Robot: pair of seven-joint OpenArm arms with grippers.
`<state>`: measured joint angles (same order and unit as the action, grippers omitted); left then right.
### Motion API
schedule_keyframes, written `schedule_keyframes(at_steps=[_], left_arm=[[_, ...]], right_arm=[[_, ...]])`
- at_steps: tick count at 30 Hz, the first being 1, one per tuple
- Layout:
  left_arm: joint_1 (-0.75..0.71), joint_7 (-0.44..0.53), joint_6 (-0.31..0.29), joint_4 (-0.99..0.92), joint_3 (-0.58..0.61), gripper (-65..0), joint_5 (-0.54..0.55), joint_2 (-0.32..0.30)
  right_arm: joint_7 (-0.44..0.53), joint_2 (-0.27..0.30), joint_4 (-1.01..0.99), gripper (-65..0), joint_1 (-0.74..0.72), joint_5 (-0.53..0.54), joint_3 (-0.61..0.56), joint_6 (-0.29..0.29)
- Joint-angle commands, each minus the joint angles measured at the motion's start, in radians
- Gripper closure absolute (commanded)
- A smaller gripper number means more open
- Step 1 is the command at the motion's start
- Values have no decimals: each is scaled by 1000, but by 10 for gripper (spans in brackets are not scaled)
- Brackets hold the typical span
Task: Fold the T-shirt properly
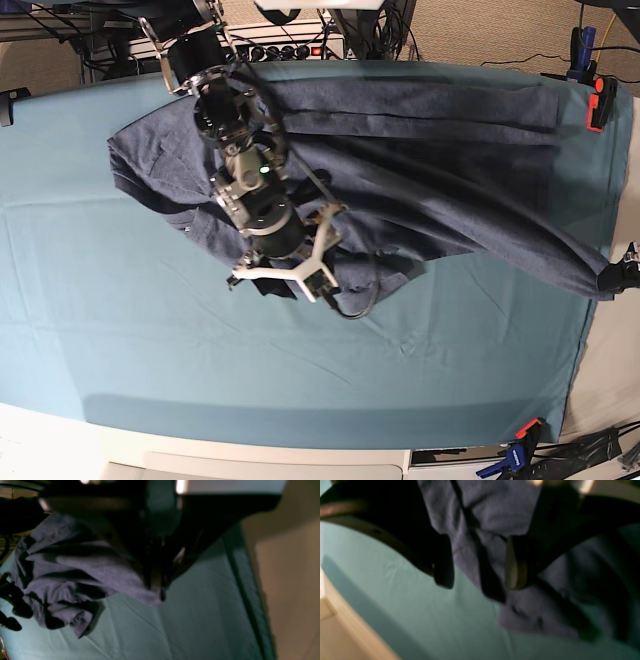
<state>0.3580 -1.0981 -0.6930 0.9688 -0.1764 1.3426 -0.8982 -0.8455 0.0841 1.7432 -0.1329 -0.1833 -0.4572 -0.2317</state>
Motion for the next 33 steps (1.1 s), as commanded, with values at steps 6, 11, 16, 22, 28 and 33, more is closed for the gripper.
schedule_keyframes(at_steps=[6, 11, 16, 22, 28, 33], left_arm=[[22, 26, -5, 13, -12, 0, 18, -32], [21, 26, -5, 13, -12, 0, 18, -32], [21, 26, -5, 13, -12, 0, 18, -32], [21, 26, -5, 13, -12, 0, 17, -32], [22, 26, -5, 13, -12, 0, 17, -32], [22, 26, -5, 13, -12, 0, 17, -32]], right_arm=[[30, -1, -171, -352, -65, -43, 27, -12], [47, -2, -283, -352, -135, -44, -11, -11], [16, -2, -283, -352, -187, -46, -95, -10], [30, -10, -283, -352, -232, -49, -130, 13], [29, -9, -284, -352, -250, -77, -106, 34], [30, -9, -284, -352, -250, -76, -79, 34]])
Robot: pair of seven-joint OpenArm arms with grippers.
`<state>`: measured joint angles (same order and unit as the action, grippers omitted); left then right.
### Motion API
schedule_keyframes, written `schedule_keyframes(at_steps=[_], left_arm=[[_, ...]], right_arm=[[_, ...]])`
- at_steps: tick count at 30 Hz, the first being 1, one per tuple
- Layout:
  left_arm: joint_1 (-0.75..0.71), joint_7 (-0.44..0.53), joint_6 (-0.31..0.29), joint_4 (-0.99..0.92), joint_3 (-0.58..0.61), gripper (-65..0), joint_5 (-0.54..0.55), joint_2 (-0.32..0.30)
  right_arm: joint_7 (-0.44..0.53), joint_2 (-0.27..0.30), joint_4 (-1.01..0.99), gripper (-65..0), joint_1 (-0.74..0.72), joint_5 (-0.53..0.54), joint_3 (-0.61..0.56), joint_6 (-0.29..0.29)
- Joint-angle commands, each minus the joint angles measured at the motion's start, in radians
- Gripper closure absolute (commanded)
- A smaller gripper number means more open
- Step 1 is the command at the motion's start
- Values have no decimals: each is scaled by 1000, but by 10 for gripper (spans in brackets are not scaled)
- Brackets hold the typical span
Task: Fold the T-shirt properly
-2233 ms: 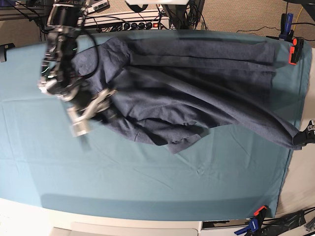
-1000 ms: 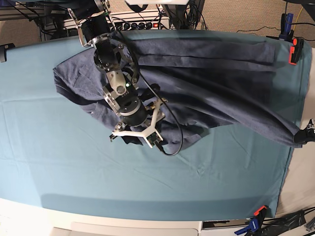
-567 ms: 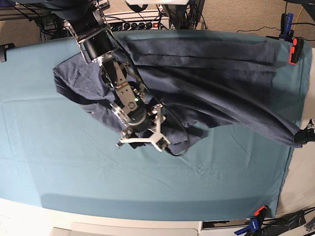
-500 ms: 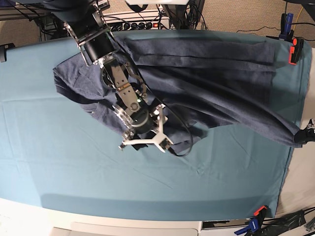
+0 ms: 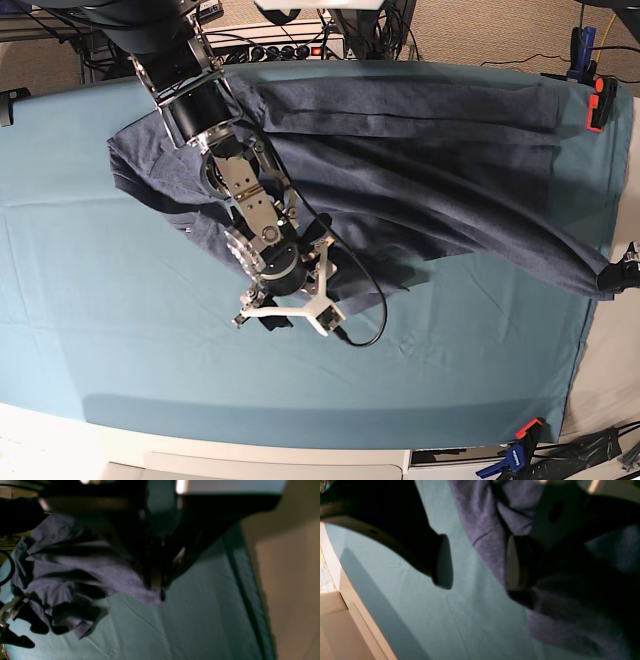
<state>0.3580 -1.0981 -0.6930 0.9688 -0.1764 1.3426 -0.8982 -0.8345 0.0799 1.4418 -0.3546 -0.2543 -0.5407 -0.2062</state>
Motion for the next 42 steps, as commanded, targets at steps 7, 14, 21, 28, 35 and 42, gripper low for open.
schedule_keyframes(at_steps=[7, 14, 21, 28, 35, 42], left_arm=[[21, 26, -5, 13, -12, 0, 17, -32], [22, 33, -5, 13, -12, 0, 17, -32], [22, 34, -5, 13, -12, 0, 18, -32], [22, 34, -5, 13, -12, 0, 18, -32], [22, 34, -5, 13, -12, 0, 18, -32], [22, 37, -5, 13, -12, 0, 18, -32]], right_arm=[[28, -10, -37, -352, -34, 17, 6, 9], [47, -25, -83, -352, -34, 18, 6, 8], [61, -24, -83, -345, -35, 28, 6, 8], [85, -24, -83, 0, -36, -40, 6, 9], [100, 6, -82, 0, -36, -142, 6, 105], [56, 62, -82, 0, -36, -152, 70, 137]])
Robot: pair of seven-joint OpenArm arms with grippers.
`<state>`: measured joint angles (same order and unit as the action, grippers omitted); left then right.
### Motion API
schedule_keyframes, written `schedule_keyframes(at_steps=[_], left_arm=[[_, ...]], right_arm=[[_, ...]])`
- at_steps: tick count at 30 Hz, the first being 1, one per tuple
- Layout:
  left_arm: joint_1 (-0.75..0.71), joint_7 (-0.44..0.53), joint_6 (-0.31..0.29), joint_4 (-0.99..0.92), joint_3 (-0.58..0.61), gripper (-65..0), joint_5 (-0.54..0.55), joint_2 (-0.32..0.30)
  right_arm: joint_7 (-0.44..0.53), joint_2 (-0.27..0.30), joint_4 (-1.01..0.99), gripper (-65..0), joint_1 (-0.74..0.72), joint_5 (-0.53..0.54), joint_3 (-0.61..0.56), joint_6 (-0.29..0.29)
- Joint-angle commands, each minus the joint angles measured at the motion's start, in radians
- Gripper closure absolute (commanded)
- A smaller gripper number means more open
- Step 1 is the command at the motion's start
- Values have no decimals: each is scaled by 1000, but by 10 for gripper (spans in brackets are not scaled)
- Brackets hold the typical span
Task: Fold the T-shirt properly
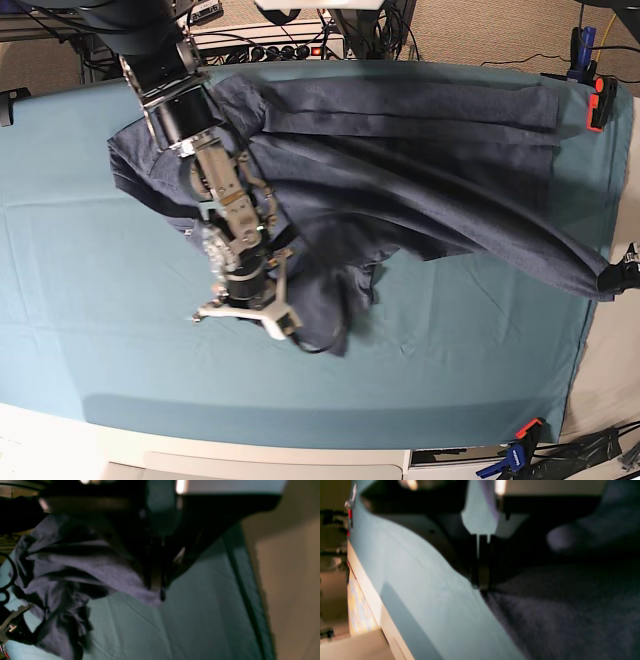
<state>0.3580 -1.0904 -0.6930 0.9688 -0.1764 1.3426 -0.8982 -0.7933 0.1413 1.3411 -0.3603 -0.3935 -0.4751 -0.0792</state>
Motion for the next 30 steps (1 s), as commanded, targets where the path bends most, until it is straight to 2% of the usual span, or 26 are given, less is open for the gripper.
schedule_keyframes(at_steps=[1, 4, 10, 14, 18, 23, 30], left_arm=[[22, 30, -5, 13, -12, 0, 18, -32], [22, 29, -5, 13, -12, 0, 18, -32], [22, 30, -5, 13, -12, 0, 19, -33], [22, 30, -5, 13, -12, 0, 19, -33], [22, 37, -5, 13, -12, 0, 19, -33], [22, 37, -5, 13, -12, 0, 22, -33], [23, 37, -5, 13, -12, 0, 21, -33]], right_arm=[[14, 6, 18, 0, -30, -6, 19, 9], [12, 21, 20, 0, -30, 28, 53, 2], [3, 54, 20, 0, -30, 91, 58, -72], [12, 102, 20, 0, -35, 109, 58, -110], [14, 176, 20, 0, -68, 111, 58, -111], [13, 255, 20, 0, -115, 171, 58, -111], [50, 272, 20, 0, -131, 159, 58, -111]])
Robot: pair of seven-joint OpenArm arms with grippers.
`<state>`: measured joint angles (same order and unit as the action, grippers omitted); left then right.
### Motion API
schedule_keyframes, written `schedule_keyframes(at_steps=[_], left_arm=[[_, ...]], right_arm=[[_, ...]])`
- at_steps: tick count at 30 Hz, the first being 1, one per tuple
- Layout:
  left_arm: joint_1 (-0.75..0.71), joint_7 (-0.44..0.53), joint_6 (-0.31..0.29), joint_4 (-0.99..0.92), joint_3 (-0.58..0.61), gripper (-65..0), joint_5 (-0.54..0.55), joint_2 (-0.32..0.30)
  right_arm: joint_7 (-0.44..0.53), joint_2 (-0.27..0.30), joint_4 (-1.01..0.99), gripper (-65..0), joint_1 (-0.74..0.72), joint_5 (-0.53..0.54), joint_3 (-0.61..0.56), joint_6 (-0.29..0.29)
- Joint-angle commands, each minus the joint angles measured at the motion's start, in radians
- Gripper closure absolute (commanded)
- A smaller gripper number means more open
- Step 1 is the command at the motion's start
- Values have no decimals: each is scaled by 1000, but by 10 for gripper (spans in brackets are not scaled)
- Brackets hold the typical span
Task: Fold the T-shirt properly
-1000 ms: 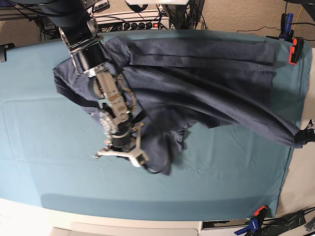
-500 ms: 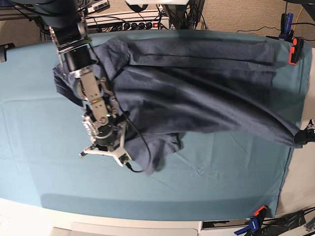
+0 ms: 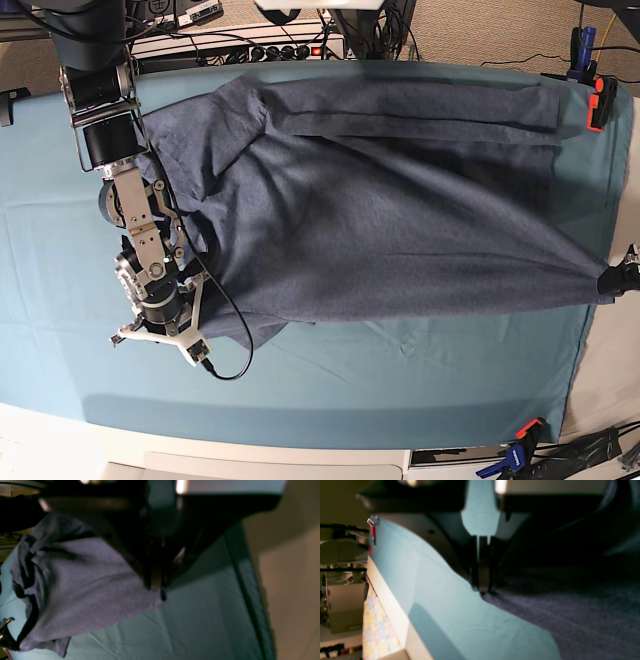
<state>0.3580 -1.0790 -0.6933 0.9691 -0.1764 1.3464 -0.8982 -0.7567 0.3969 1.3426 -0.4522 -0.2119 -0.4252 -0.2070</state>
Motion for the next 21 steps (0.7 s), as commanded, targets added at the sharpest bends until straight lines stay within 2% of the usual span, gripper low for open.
schedule_keyframes(at_steps=[1, 10, 14, 21], left_arm=[[23, 26, -5, 13, -12, 0, 18, -33], [24, 32, -5, 13, -12, 0, 14, -33], [24, 26, -5, 13, -12, 0, 14, -34], [17, -10, -5, 13, -12, 0, 63, -32]], right_arm=[[23, 20, 18, 0, -42, -35, 8, 16], [5, 61, 18, 0, -57, -40, 15, 19], [-36, 60, 19, 0, -53, 38, 15, 19], [-56, 60, 34, 0, 27, 66, 15, 20]])
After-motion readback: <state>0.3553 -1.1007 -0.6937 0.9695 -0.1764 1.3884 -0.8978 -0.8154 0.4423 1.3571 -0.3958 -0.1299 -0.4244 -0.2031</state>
